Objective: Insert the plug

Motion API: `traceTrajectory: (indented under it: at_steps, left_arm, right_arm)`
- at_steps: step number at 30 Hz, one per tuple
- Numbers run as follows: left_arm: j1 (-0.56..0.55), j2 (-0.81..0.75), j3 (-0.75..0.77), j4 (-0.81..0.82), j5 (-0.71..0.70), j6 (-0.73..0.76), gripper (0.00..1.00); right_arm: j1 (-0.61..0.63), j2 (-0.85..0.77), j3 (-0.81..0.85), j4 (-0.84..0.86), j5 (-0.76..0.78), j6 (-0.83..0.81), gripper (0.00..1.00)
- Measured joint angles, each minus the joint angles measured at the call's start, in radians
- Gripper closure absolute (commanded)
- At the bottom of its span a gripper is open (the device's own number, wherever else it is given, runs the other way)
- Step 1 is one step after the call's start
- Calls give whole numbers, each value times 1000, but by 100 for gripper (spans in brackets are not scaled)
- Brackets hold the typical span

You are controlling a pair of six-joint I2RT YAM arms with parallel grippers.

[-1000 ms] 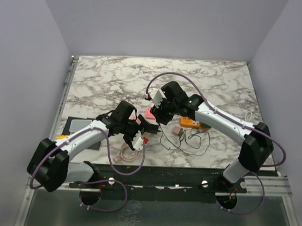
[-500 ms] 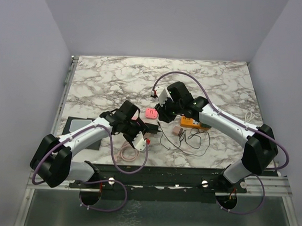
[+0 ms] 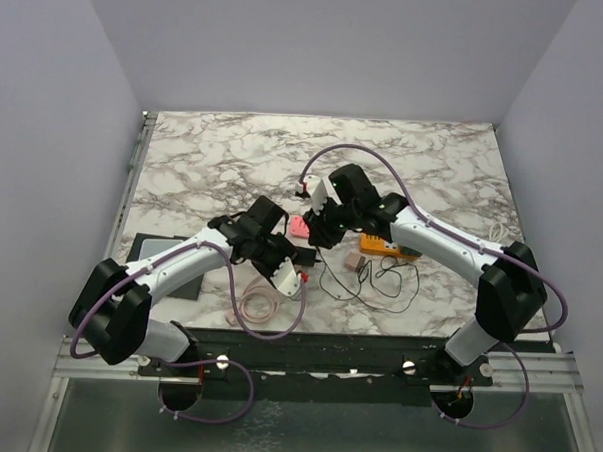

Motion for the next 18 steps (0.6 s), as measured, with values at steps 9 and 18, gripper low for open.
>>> traceTrajectory:
  at_steps: [9,18]
  left_arm:
    - [-17,13,24,-19,-37,9,59]
    - [-43,11,24,-37,-67,41,66]
  right_arm:
    - [0,111,15,18,-83,-2,65]
    - [0,123,53,37,-143,1,65]
